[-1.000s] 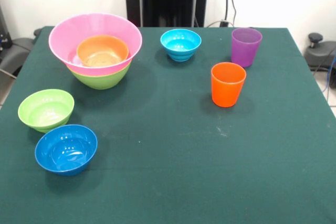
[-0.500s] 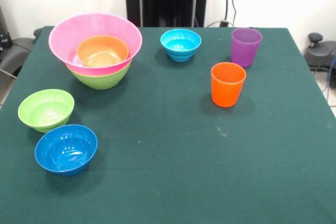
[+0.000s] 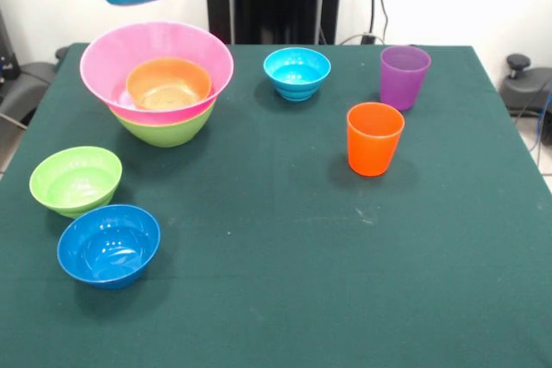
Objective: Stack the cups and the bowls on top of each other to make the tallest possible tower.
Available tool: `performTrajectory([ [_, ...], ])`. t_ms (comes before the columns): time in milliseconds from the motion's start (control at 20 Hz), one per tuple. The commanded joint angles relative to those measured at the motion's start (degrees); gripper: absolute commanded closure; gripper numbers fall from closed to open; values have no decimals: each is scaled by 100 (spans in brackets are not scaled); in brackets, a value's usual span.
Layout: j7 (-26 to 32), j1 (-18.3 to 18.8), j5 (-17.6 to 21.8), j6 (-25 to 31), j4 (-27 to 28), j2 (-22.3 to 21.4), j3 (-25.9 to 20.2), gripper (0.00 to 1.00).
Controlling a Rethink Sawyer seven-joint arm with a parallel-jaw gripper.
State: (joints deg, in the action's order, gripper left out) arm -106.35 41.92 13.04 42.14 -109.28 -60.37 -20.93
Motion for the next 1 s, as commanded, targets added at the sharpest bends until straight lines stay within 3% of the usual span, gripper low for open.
performTrajectory([
  [50, 602, 61, 570, -617, -519, 504, -322, 100],
  [450, 431, 104, 867, -1042, -467, 935, -308, 100],
  [1000, 137, 71, 1087, -1379, -789, 1127, -122, 100],
])
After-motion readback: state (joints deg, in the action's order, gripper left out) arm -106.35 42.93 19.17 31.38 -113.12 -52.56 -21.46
